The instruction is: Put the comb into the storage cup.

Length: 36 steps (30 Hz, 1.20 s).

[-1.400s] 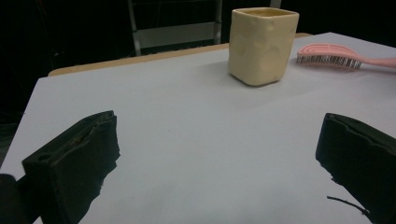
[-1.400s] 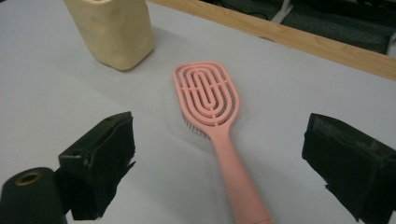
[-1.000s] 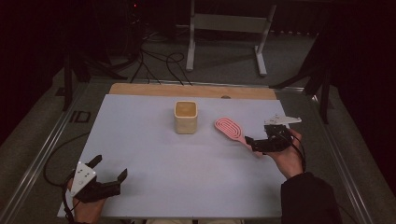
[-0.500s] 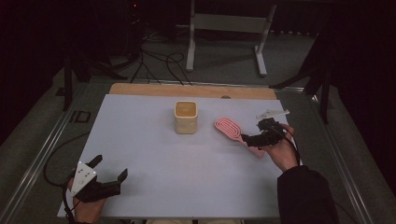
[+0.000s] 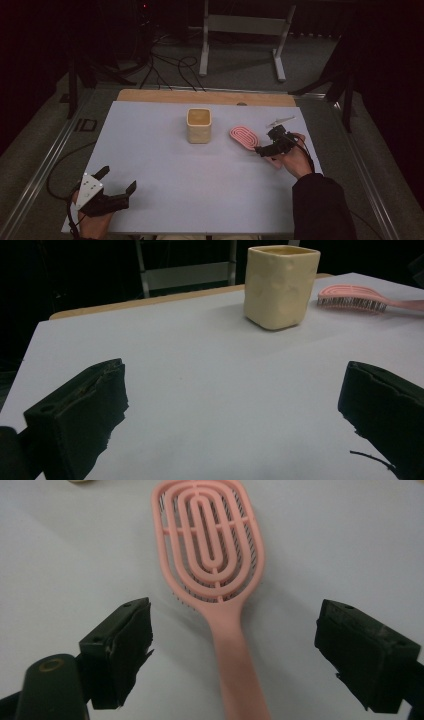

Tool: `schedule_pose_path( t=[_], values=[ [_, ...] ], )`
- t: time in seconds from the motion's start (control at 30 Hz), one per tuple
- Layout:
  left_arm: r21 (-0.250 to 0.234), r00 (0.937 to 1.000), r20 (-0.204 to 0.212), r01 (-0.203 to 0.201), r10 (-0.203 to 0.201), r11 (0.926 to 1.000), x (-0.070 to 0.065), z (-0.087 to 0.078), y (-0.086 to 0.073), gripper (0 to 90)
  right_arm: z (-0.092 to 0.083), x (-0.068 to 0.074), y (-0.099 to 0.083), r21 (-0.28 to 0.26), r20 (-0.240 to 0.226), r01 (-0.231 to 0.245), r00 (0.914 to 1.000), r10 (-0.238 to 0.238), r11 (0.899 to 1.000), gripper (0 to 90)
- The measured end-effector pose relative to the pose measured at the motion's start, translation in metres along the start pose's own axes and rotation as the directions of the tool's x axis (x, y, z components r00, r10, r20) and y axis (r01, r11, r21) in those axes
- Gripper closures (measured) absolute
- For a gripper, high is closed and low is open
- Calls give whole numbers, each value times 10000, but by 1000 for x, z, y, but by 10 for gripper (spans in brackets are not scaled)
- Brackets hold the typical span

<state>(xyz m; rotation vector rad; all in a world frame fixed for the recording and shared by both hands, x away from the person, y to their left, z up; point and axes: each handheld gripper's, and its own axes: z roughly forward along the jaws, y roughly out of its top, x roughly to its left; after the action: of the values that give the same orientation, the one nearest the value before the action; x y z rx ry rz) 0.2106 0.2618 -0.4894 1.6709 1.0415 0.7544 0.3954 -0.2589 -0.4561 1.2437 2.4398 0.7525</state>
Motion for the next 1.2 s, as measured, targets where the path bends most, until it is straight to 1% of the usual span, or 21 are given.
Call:
schedule_pose_path(
  t=[0.2,0.4,0.47,0.53,0.63,0.73,0.87,0.97,1.0,1.13,1.2],
  values=[
    [-4,10000,7,-2,2,10000,0,0,0,1,11,-1,-1,421,-107,157,9998,-152,9990,194],
    [-24,10000,15,10,-10,10000,1,0,0,1,20,-5,-2,888,-102,61,9999,-52,9960,249],
    [-25,10000,18,7,-7,10000,1,0,0,1,23,-6,-3,994,-113,139,9999,-128,9949,268],
    [-26,10000,19,10,-10,10000,1,0,0,1,26,-6,-4,1105,-204,190,9996,-169,9937,299],
    [-21,10000,17,7,-7,10000,0,0,0,1,29,-8,-5,1259,-297,128,9995,-91,9920,387],
    [-23,10000,24,6,-6,10000,1,0,0,1,32,-9,-6,1442,-377,230,9991,-177,9893,444],
    [-15,10000,28,2,-2,10000,1,0,0,1,36,-7,-6,1667,-497,370,9983,-291,9853,492],
    [-26,10000,28,5,-4,10000,1,0,0,1,40,-6,-7,1830,-594,397,9978,-292,9823,550],
    [-15,10000,30,0,0,10000,1,0,0,1,41,-6,-7,1892,-629,486,9973,-373,9807,565],
    [-8,10000,33,-6,6,10000,1,0,0,1,45,-4,-7,2057,-680,596,9966,-465,9768,607],
    [-8,10000,33,-6,6,10000,1,0,0,1,45,-3,-6,2094,-640,563,9970,-437,9762,607]
  ],
)
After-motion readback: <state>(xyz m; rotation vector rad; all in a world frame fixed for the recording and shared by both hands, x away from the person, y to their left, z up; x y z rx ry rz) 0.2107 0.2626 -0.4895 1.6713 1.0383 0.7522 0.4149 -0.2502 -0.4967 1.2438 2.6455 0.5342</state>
